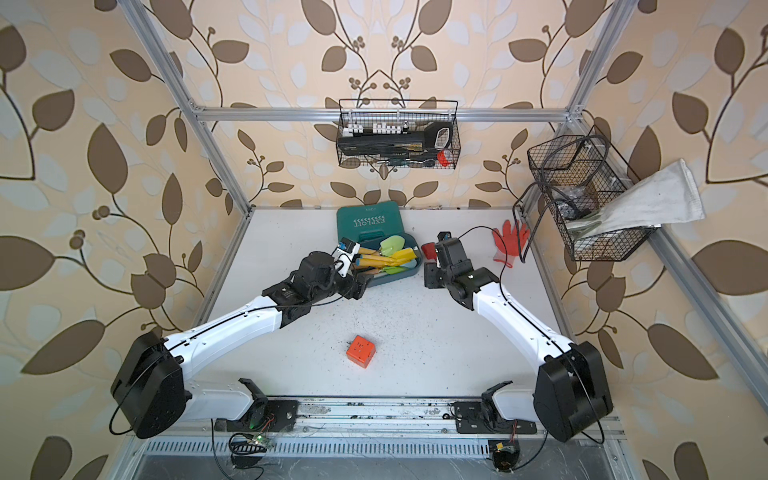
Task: Take the shovel out of the storage box
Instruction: Place the shovel at the center of the board, then pick up the shovel from the storage box.
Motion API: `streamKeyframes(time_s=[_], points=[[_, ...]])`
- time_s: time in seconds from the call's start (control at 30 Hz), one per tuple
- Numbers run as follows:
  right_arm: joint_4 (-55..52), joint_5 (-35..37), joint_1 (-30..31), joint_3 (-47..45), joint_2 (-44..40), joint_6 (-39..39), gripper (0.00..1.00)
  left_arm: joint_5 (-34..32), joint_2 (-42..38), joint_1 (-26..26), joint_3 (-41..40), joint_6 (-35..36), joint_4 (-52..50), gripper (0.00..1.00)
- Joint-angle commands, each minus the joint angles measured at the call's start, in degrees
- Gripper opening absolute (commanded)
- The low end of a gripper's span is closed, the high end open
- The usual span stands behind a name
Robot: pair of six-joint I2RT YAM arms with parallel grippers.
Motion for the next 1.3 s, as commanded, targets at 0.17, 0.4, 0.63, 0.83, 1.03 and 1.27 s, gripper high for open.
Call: streamKeyframes(time_s=[0.17, 0.4, 0.63, 0.83, 1.03, 1.27], points=[[3.8, -5.2, 0.3, -3.6, -4.2, 1.5, 0.62, -7.6, 7.4, -0.5, 7.7, 3.1, -6.9, 0.84], [4.2, -4.9, -1.2, -3.9, -3.9, 1.1, 0.62, -7.1, 16.7, 0.7, 18.4, 10.2, -16.2, 0.78], [5.6, -10.1, -6.2, -4.8, -3.1, 2.2, 0.62, -9.3, 26.5, 0.8, 34.2, 20.7, -30.0, 0.79], [7.3, -12.8, -9.2, -6.3, -3.3, 2.8, 0.61, -10.2, 32.0, 1.1, 46.5, 28.6, -44.4, 0.79], [8.2, -14.7, -10.7, -7.1, -2.8, 3.0, 0.61, -13.1, 34.1, 2.2, 48.3, 32.9, -49.0, 0.77], [8.6, -17.0, -12.7, -7.4, -1.9, 3.5, 0.61, -5.6, 32.4, 5.3, 45.2, 34.8, -44.0, 0.76]])
